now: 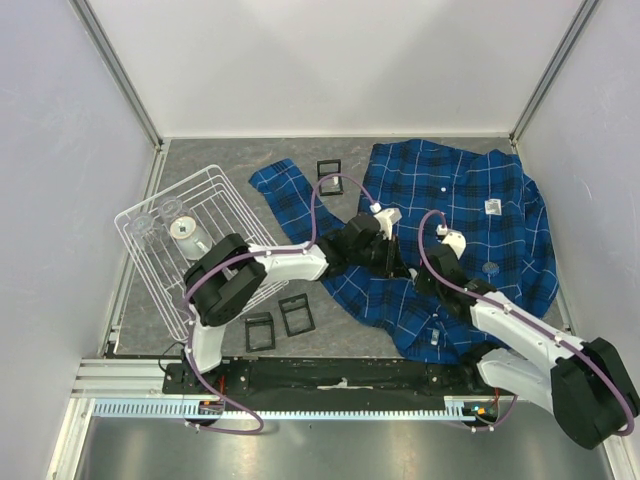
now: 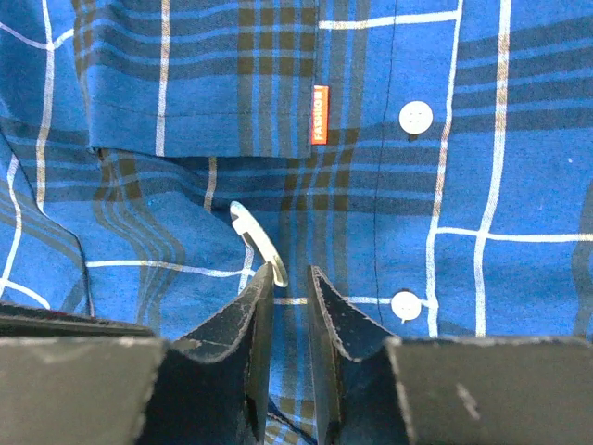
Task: Remove the brooch from the garment
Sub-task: Remove the brooch from the clothes.
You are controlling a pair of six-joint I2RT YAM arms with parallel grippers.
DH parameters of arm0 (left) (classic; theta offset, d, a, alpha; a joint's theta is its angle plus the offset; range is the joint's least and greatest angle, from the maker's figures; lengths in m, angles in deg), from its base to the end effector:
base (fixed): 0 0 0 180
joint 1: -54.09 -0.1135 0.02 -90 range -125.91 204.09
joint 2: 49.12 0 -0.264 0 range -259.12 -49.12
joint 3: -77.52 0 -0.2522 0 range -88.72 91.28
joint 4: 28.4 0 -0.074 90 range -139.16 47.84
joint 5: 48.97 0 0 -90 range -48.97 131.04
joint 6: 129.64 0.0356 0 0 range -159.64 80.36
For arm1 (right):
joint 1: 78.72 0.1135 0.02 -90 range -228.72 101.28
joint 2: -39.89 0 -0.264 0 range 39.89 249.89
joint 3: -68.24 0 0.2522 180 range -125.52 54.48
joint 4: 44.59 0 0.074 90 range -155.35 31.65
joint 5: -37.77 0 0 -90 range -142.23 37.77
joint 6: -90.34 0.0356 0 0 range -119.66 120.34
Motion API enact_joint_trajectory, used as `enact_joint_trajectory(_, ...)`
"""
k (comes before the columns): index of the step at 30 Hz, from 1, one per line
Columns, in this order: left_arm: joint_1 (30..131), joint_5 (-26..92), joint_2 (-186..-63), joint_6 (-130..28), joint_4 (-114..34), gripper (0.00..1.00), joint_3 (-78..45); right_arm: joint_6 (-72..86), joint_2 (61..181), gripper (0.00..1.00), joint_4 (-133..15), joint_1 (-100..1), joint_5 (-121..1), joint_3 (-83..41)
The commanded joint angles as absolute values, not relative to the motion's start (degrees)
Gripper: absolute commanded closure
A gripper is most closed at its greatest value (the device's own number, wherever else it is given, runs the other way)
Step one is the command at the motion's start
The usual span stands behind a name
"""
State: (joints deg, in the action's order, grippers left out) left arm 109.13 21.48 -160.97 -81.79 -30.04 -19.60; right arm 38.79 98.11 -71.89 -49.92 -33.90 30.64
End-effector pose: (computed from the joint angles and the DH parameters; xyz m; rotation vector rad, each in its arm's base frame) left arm 0.2375 -0.3604 0.1816 0.4990 2.3361 -1.2878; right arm 0.1712 0.0814 0.1691 0.3438 2.3351 0.1853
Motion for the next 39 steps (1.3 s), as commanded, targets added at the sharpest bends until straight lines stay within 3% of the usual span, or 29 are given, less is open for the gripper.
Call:
enact_joint_trajectory(1,108.5,19.2,-163.4,-84.0,-28.9,0.81,-16.7,34.8,100.0,0.71,-68.8,-51.0,-36.7,27.1)
enact_joint_trajectory(10,107.3,19.2,-165.7,-84.5,-30.2,0.82,-15.5,31.3,101.9,0.68,-65.7,-53.1,-40.5,25.7)
enact_joint_trajectory(26,107.0,19.1,-167.7,-88.6,-32.2,0.91,-15.7,30.0,99.5,1.00,-62.0,-53.6,-46.2,29.4)
enact_joint_trajectory(33,106.9,20.8,-166.5,-90.1,-30.3,0.92,-20.8,33.2,95.1,1.00,-59.8,-53.6,-45.6,34.3)
enact_joint_trajectory(39,107.0,20.1,-166.5,-89.0,-30.9,0.92,-21.5,35.5,95.5,0.91,-62.3,-53.6,-45.1,32.9)
